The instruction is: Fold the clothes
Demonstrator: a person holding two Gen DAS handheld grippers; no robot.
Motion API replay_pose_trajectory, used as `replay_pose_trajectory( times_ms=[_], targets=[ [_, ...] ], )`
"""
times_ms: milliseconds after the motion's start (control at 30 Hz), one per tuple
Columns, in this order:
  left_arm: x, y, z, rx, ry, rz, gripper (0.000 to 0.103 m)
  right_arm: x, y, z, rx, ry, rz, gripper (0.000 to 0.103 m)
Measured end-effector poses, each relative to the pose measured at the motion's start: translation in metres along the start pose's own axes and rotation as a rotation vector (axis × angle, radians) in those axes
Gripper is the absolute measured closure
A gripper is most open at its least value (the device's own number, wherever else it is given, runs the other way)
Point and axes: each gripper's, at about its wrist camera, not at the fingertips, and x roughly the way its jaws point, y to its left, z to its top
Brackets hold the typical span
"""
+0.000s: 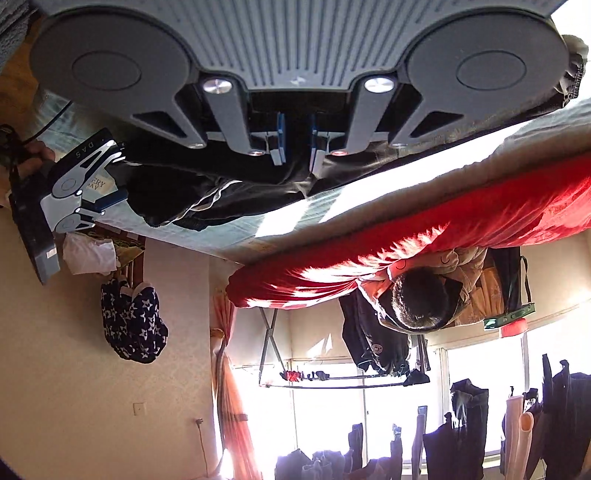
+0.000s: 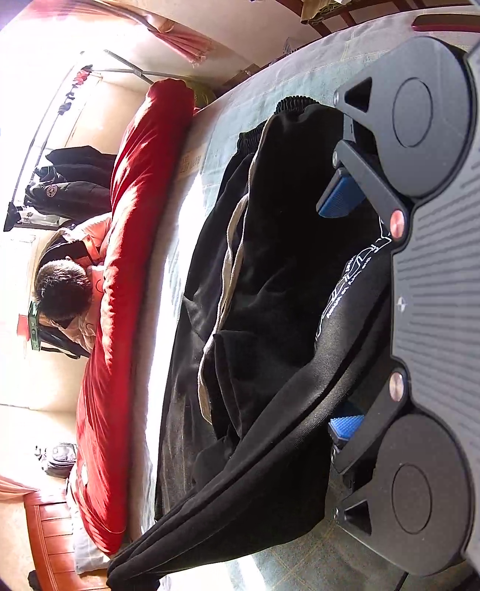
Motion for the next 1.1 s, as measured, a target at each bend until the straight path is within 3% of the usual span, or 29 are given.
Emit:
replay_pose_trajectory(
  times_ms=[133, 233, 367, 433, 567, 633, 700, 833, 967, 1033, 1100],
  targets=[
    [0.013, 0.010, -0.026, -0.112, 0.114, -0.024, 0.088, 0.004, -0.002, -0.003, -0.001, 0.020, 0.011, 0.000],
    [0.023, 0.014, -0.056, -0.183, 0.251, -0.012, 0.078, 0.007, -0.003, -0.003, -0.007, 0.026, 0.028, 0.000],
    [0.026, 0.019, -0.090, -0.226, 0.426, 0.064, 0.058, 0.009, -0.003, 0.001, -0.015, 0.033, 0.064, 0.000],
    [0.022, 0.024, -0.101, -0.253, 0.484, 0.092, 0.051, 0.006, -0.004, 0.007, 0.003, 0.026, 0.133, 0.000],
    [0.007, 0.032, -0.106, -0.257, 0.502, 0.133, 0.040, -0.012, -0.005, 0.025, 0.022, -0.053, 0.336, 0.000],
    [-0.002, 0.036, -0.103, -0.242, 0.496, 0.153, 0.034, -0.016, -0.003, 0.033, 0.020, -0.088, 0.396, 0.000],
    [-0.004, 0.042, -0.097, -0.225, 0.484, 0.169, 0.033, -0.010, 0.006, 0.041, 0.013, -0.089, 0.395, 0.000],
    [-0.006, 0.053, -0.081, -0.191, 0.450, 0.200, 0.033, 0.024, 0.031, 0.037, 0.002, 0.052, 0.393, 0.000],
    [-0.008, 0.063, -0.064, -0.158, 0.416, 0.231, 0.029, 0.054, 0.055, 0.001, -0.043, 0.259, 0.390, 0.000],
    [-0.008, 0.068, -0.056, -0.141, 0.398, 0.243, 0.029, 0.057, 0.062, -0.014, -0.054, 0.305, 0.364, 0.000],
    [-0.001, 0.060, -0.042, -0.112, 0.364, 0.189, 0.029, 0.051, 0.061, -0.019, -0.037, 0.290, 0.354, 0.000]
  ],
)
